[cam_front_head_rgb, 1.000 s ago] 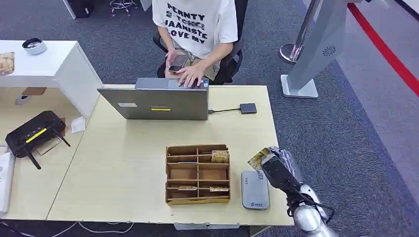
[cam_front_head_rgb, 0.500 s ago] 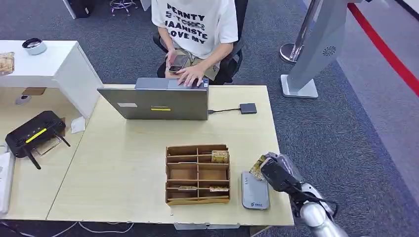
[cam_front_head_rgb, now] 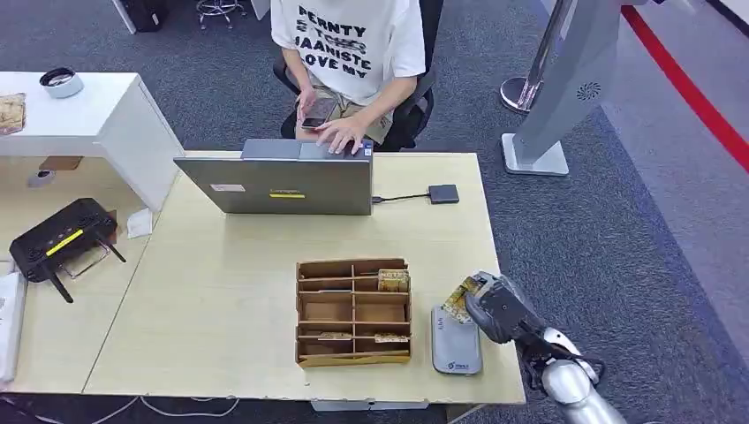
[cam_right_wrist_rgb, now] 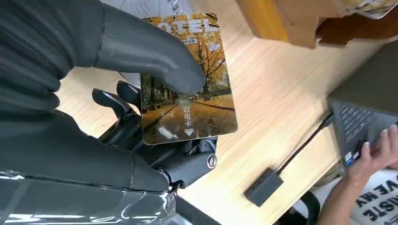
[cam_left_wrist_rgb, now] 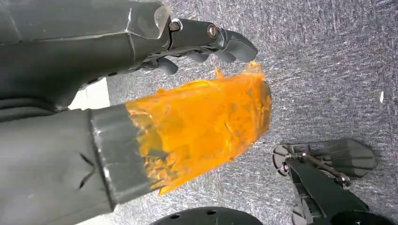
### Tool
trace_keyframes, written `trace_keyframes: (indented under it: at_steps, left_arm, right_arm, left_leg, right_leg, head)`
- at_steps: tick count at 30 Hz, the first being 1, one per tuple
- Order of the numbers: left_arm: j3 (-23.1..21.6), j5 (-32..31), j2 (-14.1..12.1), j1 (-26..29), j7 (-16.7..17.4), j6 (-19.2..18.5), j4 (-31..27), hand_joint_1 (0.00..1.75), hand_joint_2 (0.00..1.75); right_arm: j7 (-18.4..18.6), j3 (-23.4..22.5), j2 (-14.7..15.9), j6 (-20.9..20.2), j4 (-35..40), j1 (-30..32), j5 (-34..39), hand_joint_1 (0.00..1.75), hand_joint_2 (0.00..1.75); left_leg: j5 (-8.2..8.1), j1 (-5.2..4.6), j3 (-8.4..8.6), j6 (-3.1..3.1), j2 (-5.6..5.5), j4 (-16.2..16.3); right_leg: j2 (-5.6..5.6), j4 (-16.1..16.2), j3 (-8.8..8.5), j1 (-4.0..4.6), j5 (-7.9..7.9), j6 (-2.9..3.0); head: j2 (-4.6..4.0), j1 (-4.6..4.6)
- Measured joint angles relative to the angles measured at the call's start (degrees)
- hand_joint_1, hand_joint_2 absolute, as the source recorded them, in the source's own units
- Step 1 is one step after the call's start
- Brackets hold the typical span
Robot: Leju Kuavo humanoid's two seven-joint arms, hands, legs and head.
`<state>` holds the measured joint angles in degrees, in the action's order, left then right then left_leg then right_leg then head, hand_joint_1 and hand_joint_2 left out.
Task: Pass the card to the sensor for recognition and then transmit it.
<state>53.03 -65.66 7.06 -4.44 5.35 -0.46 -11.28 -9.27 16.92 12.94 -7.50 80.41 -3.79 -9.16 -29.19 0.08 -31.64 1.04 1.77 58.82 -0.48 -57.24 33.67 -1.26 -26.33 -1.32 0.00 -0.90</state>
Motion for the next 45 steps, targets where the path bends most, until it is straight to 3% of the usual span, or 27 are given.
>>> trace_keyframes:
  at_steps: [14, 24, 35, 45]
  left_arm:
    - [0.02, -0.48, 0.00, 0.05, -0.15, 0.02, 0.00, 0.00, 0.00]
    - [0.02, -1.38, -0.07, 0.04, -0.15, 0.00, -0.02, 0.00, 0.00]
    - [0.02, -2.36, -0.07, -0.30, 0.22, -0.07, 0.00, 0.00, 0.00]
    - [0.02, -2.40, -0.07, -0.60, 0.55, -0.22, 0.00, 0.00, 0.00]
  right_arm:
    - [-0.88, 0.68, 2.67, -3.47, 0.68, 0.46, 2.47, 1.75, 1.75]
    - [0.20, 4.67, 5.20, -5.64, -1.11, -0.51, 0.46, 1.75, 1.75]
    - [0.90, 10.86, 5.05, -5.66, -5.46, -3.65, -0.85, 1.75, 1.75]
    - [1.68, 13.01, 4.90, -3.32, -7.24, -5.12, -2.49, 1.75, 1.75]
  left_leg:
    - [0.00, 0.00, -0.01, 0.00, 0.00, 0.00]
    - [0.00, 0.00, -0.01, 0.00, 0.00, 0.00]
    - [0.00, 0.01, 0.03, 0.00, 0.01, 0.00]
    - [0.00, 0.01, 0.18, 0.00, 0.03, 0.00]
  right_leg:
    - [0.00, 0.00, 0.00, 0.00, 0.00, 0.00]
    - [0.00, 0.00, 0.00, 0.00, 0.00, 0.00]
    - [0.02, -0.01, -0.03, 0.00, 0.00, 0.00]
    - [0.03, -0.01, -0.17, 0.00, 0.00, 0.00]
  head:
    - [0.00, 0.00]
    - [0.00, -0.02]
    - [0.00, -0.02]
    - [0.00, -0.02]
